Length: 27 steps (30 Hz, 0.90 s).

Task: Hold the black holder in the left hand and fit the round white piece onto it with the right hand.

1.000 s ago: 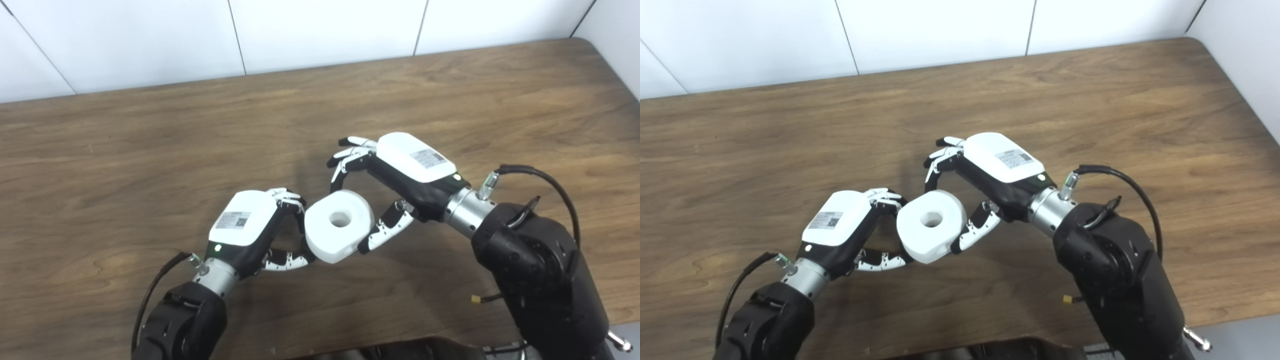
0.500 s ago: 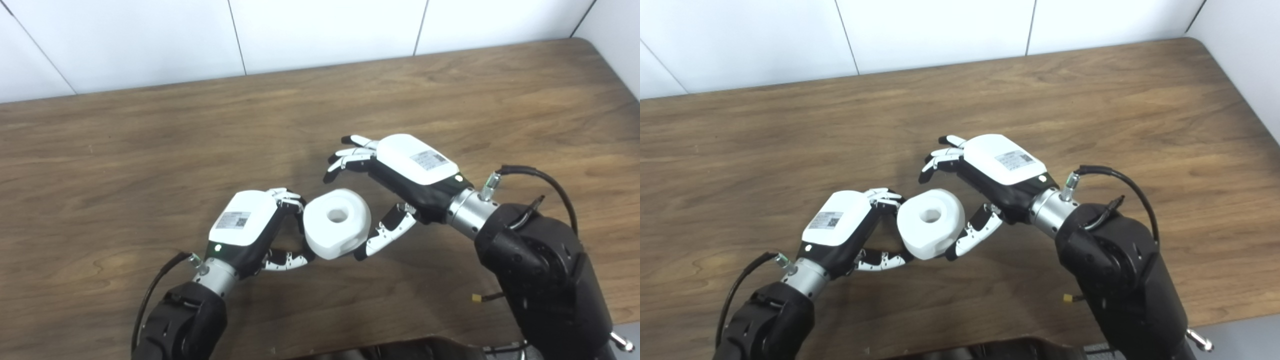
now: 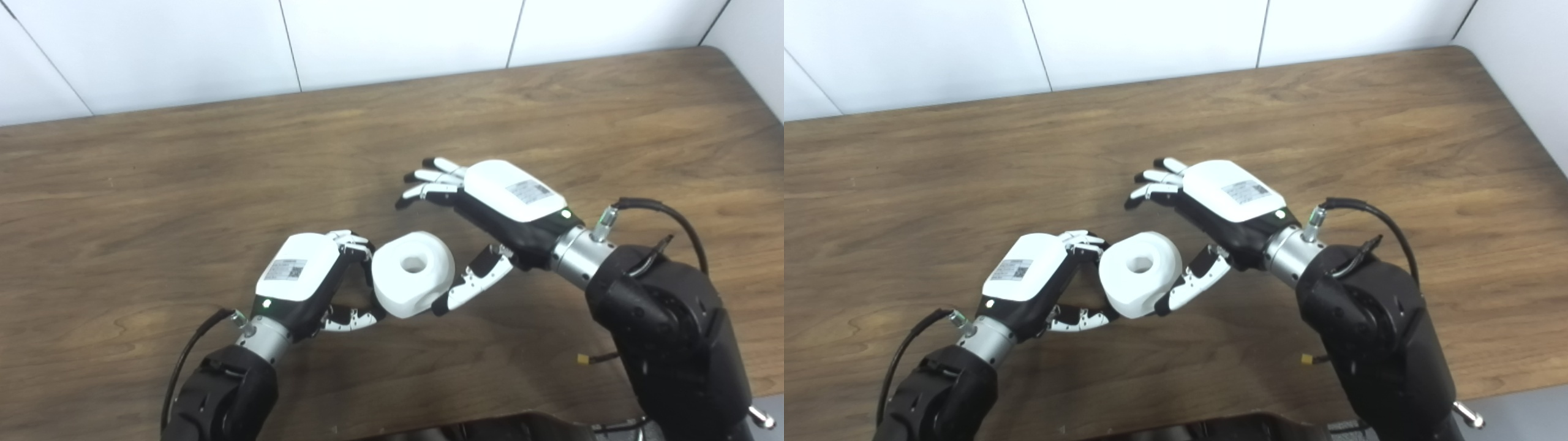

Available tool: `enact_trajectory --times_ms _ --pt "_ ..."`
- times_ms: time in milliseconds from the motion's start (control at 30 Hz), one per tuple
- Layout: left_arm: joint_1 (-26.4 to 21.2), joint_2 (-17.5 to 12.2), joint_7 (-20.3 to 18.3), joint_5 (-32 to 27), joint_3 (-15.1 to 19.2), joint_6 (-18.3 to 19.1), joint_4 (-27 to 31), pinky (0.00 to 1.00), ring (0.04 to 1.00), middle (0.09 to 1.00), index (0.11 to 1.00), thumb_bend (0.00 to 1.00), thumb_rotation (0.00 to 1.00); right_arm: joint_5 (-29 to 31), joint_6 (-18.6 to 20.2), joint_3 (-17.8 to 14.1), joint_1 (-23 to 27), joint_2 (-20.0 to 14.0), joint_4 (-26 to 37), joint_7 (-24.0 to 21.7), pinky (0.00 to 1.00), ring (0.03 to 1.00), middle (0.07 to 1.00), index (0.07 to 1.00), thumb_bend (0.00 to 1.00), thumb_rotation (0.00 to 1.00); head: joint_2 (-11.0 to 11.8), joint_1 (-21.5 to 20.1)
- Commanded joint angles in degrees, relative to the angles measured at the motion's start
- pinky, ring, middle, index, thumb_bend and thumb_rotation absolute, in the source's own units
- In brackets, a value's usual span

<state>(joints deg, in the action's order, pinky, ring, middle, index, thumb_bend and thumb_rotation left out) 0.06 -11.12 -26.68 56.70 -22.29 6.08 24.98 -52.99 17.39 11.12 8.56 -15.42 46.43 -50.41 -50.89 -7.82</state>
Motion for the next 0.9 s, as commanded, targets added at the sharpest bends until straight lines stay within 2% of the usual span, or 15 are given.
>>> enact_trajectory --times_ms 0,200,500,533,567,633,767,867 --pt "0.4 -0.7 -1.3 0.1 -0.2 0.8 -2.0 0.76 0.849 0.774 0.487 0.52 0.06 -0.2 0.5 -1.1 2.3 0.1 2.5 -0.4 0.95 1.0 0.962 0.854 1.0 0.41 0.2 -0.1" --pt "0.5 -0.9 -1.3 -0.1 -0.1 1.0 -2.2 0.77 0.849 0.772 0.487 0.52 0.06 -0.3 2.4 -2.5 3.7 0.1 3.4 -3.3 0.98 1.0 1.0 0.927 1.0 0.41 0.5 -0.1" --pt "0.4 -1.3 -1.1 1.3 -0.4 1.1 -2.3 0.75 0.807 0.75 0.495 0.52 0.08 -0.7 3.1 -3.6 4.1 -0.2 3.7 -5.0 0.98 1.0 1.0 0.959 1.0 0.43 0.6 -0.1" --pt "0.2 -1.4 -1.3 2.0 -0.6 1.1 -2.3 0.77 0.805 0.75 0.497 0.52 0.08 -0.6 3.1 -3.7 4.1 -0.2 3.7 -5.0 0.98 1.0 0.999 0.963 1.0 0.44 0.6 -0.1" --pt "0.1 -1.5 -1.6 2.5 -0.8 1.1 -2.3 0.79 0.807 0.755 0.585 0.66 0.18 -0.5 3.1 -3.8 4.1 -0.2 3.6 -5.0 0.98 1.0 0.999 0.968 1.0 0.44 0.6 -0.1" --pt "-0.1 -1.6 -1.9 3.4 -1.0 1.1 -2.4 0.82 0.813 0.773 0.699 0.79 0.3 -0.3 3.0 -4.0 4.0 -0.3 3.5 -4.9 0.99 1.0 1.0 0.984 1.0 0.45 0.6 0.0" --pt "-0.4 -1.6 -2.7 3.7 -1.3 1.4 -2.3 0.82 0.828 0.811 0.817 0.89 0.37 0.1 3.0 -4.4 4.1 -0.8 3.2 -4.8 0.99 1.0 1.0 0.999 1.0 0.45 0.7 0.1" --pt "-0.7 -1.7 -5.6 4.2 -1.3 2.5 -1.3 0.84 0.847 0.848 0.879 0.94 0.43 0.7 3.0 -4.6 4.2 -1.1 3.0 -4.7 1.0 1.0 1.0 0.998 1.0 0.44 0.8 0.4"
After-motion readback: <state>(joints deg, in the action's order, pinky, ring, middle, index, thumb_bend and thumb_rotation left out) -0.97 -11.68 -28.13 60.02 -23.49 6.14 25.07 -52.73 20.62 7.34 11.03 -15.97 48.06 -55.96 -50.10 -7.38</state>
